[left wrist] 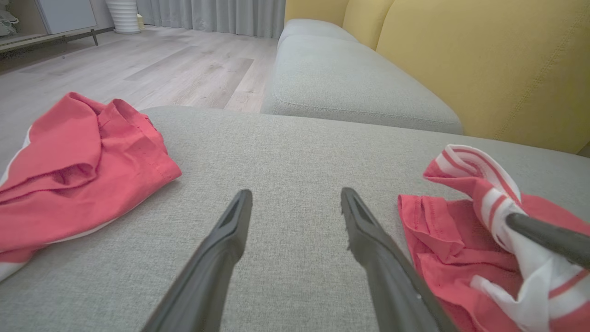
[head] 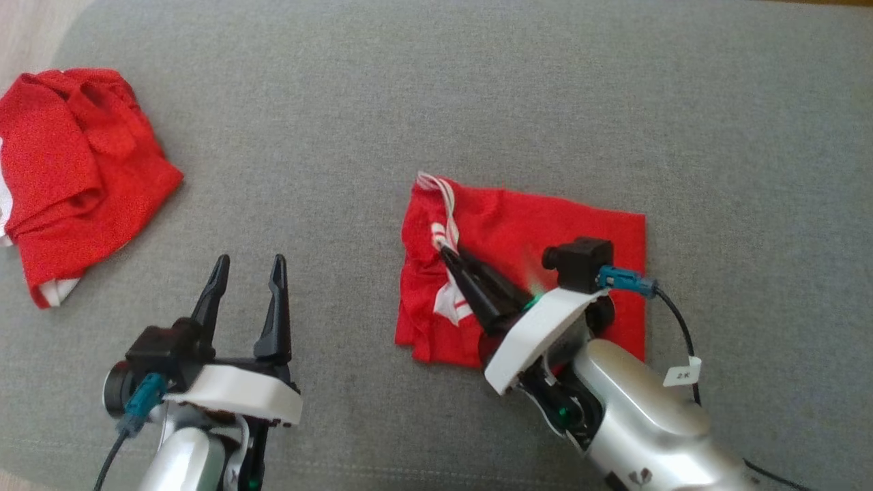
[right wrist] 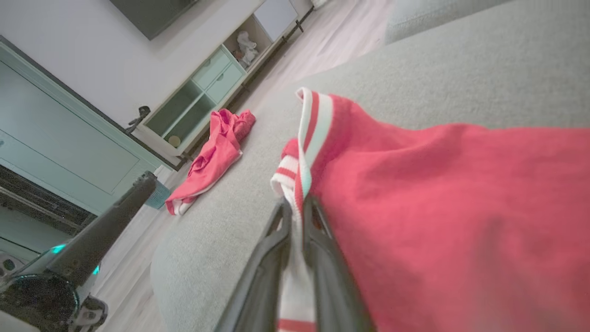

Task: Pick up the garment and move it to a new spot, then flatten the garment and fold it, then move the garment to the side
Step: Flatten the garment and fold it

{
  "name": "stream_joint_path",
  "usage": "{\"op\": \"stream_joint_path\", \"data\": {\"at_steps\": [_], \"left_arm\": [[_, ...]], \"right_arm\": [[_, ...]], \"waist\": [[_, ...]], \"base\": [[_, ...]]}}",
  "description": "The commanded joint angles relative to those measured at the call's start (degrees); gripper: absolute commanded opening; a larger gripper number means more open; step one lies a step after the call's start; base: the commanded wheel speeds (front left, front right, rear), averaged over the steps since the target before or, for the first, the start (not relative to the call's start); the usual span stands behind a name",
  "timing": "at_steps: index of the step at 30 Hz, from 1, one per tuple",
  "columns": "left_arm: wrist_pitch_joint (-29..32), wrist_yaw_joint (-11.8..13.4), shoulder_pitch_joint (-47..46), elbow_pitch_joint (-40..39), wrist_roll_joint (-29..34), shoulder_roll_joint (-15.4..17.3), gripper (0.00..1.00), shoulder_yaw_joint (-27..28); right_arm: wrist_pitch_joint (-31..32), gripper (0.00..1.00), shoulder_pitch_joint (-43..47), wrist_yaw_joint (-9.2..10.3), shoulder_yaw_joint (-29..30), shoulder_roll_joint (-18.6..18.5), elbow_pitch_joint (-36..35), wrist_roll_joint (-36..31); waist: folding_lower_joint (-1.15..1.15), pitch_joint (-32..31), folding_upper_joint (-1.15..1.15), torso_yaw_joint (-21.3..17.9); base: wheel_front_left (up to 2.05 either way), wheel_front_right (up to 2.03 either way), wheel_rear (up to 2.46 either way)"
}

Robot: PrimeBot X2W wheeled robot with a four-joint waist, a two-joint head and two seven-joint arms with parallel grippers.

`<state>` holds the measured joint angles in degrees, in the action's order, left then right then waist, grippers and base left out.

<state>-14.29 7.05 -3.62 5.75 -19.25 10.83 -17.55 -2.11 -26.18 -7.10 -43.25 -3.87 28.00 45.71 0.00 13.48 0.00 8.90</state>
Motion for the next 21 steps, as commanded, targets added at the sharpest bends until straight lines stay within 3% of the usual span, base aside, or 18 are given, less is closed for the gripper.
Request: {"op": "stream_joint_path", "data": {"at_steps": [1, 8, 16, 21], "left_arm": [[-0.7, 0.0, -2.3, -1.5, 0.4, 0.4, 1.0, 2.5], [-0.7, -0.1, -2.0, -1.7, 0.7, 0.2, 1.0, 3.6], [-0.7, 0.1, -0.8, -2.3, 1.2, 0.0, 1.0, 4.6], [-0.7, 0.4, 0.0, -2.8, 1.3, 0.5, 1.0, 5.1]], "right_arm": [[-3.3, 1.0, -2.6, -0.39, -1.7, 1.0, -1.5, 0.4], [-11.0, 1.0, -5.2, -0.39, -0.6, 1.0, -5.0, -2.3], [-12.6, 1.0, 1.1, -0.39, 17.8, -3.0, -14.4, -21.0], [-8.3, 1.0, 10.7, -0.39, 29.7, -5.4, -22.7, -31.4]], "waist": [[0.0, 0.3, 0.0, -0.2], [0.0, 0.0, 0.0, -1.9], [0.0, -1.9, 0.0, -4.3], [0.0, -3.3, 0.0, -5.1]], "base": [[0.0, 0.0, 0.0], [0.0, 0.0, 0.0], [0.0, 0.0, 0.0], [0.0, 0.0, 0.0]]}}
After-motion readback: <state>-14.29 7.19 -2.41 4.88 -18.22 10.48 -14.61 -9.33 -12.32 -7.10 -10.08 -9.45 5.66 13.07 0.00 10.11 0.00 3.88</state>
